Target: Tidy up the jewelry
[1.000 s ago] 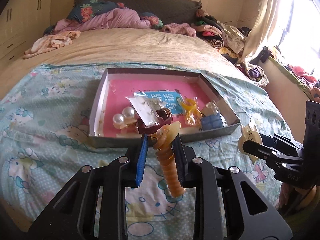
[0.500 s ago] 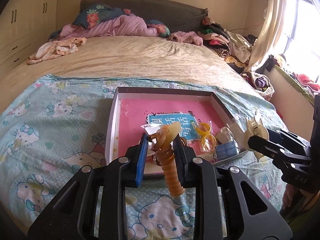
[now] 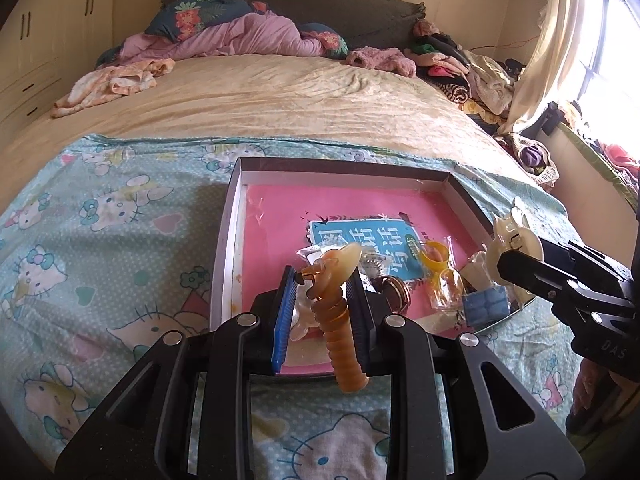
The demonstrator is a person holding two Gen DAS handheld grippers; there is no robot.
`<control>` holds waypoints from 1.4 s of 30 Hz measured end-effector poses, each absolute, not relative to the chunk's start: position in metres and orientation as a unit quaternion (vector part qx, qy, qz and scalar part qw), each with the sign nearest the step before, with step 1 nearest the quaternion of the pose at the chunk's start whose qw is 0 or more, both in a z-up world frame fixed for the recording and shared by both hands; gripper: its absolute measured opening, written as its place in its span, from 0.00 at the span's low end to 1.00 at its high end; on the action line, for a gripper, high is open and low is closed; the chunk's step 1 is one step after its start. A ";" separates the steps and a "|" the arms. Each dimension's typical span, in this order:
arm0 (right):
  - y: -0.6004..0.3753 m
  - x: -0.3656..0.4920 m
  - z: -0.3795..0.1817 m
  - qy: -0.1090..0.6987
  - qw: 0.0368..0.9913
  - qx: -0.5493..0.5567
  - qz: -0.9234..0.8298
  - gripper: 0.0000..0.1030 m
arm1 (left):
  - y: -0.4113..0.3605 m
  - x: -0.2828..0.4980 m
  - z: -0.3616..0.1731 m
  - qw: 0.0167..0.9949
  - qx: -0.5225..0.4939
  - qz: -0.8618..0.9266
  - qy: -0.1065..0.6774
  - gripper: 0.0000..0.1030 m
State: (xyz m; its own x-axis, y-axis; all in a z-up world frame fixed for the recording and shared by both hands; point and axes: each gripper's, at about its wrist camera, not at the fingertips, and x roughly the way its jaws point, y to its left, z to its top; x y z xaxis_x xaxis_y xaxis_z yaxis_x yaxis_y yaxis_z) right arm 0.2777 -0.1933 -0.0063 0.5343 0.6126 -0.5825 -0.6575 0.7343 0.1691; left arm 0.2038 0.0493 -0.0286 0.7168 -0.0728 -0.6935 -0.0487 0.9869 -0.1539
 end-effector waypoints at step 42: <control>-0.259 0.184 0.005 0.314 0.897 -0.001 0.311 0.95 | 0.046 0.096 -0.004 0.933 -0.089 0.005 0.349 0.91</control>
